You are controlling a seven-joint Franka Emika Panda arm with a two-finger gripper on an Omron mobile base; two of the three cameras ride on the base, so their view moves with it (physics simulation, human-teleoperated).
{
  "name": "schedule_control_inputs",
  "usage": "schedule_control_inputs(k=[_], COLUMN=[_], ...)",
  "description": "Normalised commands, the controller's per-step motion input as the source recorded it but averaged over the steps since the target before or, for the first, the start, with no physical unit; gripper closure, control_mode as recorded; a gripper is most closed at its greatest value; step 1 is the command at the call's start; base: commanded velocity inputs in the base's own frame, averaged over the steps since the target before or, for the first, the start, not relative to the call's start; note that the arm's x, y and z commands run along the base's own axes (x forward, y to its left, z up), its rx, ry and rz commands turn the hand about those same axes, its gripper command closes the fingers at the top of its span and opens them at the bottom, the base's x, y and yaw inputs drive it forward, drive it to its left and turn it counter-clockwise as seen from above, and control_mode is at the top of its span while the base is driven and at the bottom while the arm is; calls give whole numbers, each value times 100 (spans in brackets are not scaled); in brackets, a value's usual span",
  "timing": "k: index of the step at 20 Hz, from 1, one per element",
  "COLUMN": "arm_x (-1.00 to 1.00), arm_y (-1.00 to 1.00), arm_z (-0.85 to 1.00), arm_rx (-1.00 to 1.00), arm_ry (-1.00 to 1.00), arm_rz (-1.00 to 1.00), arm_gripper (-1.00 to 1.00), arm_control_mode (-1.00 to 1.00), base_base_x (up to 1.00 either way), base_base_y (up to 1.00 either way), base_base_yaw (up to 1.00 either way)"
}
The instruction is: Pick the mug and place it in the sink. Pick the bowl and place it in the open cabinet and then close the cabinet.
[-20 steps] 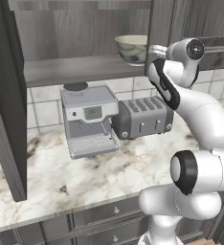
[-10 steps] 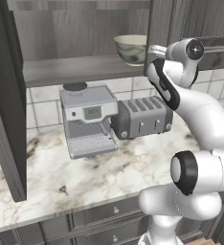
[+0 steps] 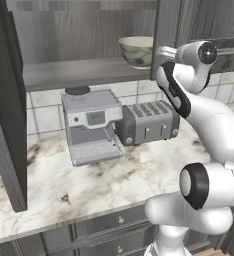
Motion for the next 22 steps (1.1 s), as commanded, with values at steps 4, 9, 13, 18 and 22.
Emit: schedule_control_inputs(k=[4,9,13,18,22], arm_x=[-41,21,60,0,-13], arm_y=[26,82,84,34,60], arm_z=[53,24,26,58,38], arm_rx=[0,-7,-16,-4,0], arm_ry=[-10,-3,-5,0,0], arm_rz=[0,0,0,0,2], arm_gripper=[-100,-100,-100,-100,-100], arm_control_mode=[-100,-100,-100,-100,-100], base_base_x=[0,0,0,0,0], base_base_y=[0,0,0,0,0], base_base_yaw=[0,0,0,0,0])
